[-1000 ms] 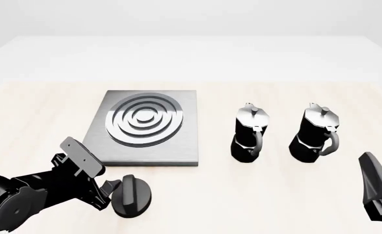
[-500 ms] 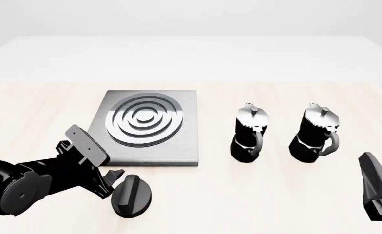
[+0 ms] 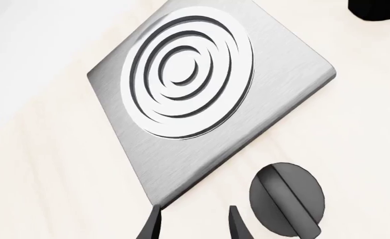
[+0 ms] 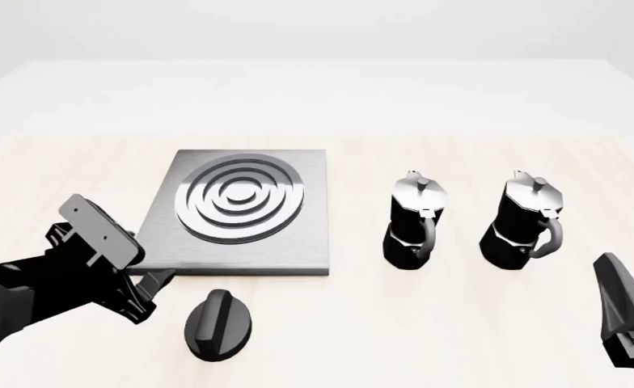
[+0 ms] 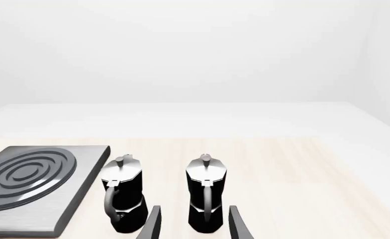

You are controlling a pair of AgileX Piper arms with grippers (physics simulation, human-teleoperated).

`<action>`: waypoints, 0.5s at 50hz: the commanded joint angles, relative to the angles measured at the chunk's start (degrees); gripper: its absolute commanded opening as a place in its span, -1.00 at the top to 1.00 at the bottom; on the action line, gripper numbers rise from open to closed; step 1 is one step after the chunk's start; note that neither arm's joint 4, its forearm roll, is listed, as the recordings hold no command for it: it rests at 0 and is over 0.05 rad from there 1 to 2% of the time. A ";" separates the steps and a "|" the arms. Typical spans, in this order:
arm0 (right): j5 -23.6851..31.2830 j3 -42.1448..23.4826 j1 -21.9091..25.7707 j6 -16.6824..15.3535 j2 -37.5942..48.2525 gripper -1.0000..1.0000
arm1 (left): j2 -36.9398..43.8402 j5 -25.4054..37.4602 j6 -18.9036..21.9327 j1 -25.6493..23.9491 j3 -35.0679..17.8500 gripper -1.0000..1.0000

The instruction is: Turn off the stove.

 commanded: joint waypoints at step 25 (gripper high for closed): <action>0.36 -0.41 0.22 1.65 -0.13 -1.00 | -28.78 25.49 1.38 8.07 -3.08 -1.00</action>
